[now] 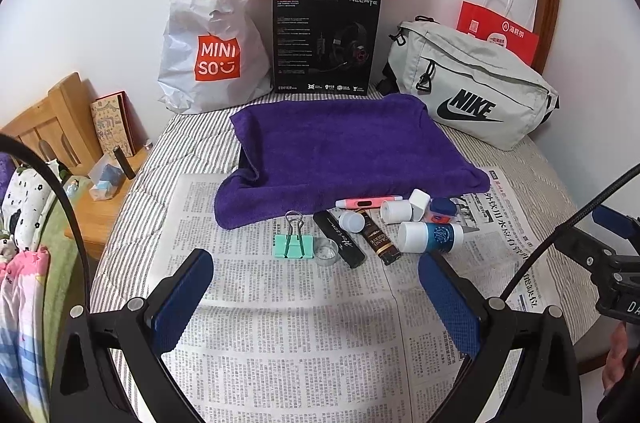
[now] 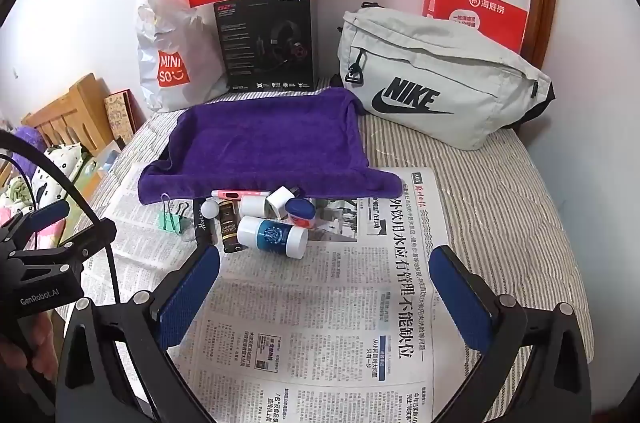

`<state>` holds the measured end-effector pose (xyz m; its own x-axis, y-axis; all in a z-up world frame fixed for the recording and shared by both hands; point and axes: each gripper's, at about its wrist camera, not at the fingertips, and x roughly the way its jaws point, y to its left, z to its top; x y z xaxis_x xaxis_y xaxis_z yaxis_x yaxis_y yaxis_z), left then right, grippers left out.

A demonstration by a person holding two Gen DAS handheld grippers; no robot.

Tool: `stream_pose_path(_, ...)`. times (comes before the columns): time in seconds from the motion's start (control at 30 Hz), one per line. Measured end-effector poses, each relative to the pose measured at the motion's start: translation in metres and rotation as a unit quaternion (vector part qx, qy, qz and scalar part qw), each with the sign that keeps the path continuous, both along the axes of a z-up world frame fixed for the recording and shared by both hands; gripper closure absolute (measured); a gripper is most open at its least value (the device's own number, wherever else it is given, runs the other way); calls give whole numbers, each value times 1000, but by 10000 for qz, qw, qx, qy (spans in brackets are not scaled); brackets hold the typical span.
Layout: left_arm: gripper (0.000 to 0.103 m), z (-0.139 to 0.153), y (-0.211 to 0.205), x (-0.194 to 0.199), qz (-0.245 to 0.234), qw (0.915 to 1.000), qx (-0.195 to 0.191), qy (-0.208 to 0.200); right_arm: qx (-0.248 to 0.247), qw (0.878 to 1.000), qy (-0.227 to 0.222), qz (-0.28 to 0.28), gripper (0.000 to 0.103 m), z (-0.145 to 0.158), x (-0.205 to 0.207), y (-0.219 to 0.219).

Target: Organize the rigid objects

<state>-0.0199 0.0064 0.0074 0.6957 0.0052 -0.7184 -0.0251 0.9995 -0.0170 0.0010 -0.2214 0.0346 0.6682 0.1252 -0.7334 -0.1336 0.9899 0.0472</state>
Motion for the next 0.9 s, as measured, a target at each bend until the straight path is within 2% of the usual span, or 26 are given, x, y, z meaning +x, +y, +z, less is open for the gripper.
stream_pose_path(0.5,0,0,3,0,40,10000,13,27,-91,10000,28,18,0,-5,-4,1)
stream_pose_path(0.9,0,-1,4,-1,26,10000,-9,43,50,10000,38,-45,0,-3,0,-1)
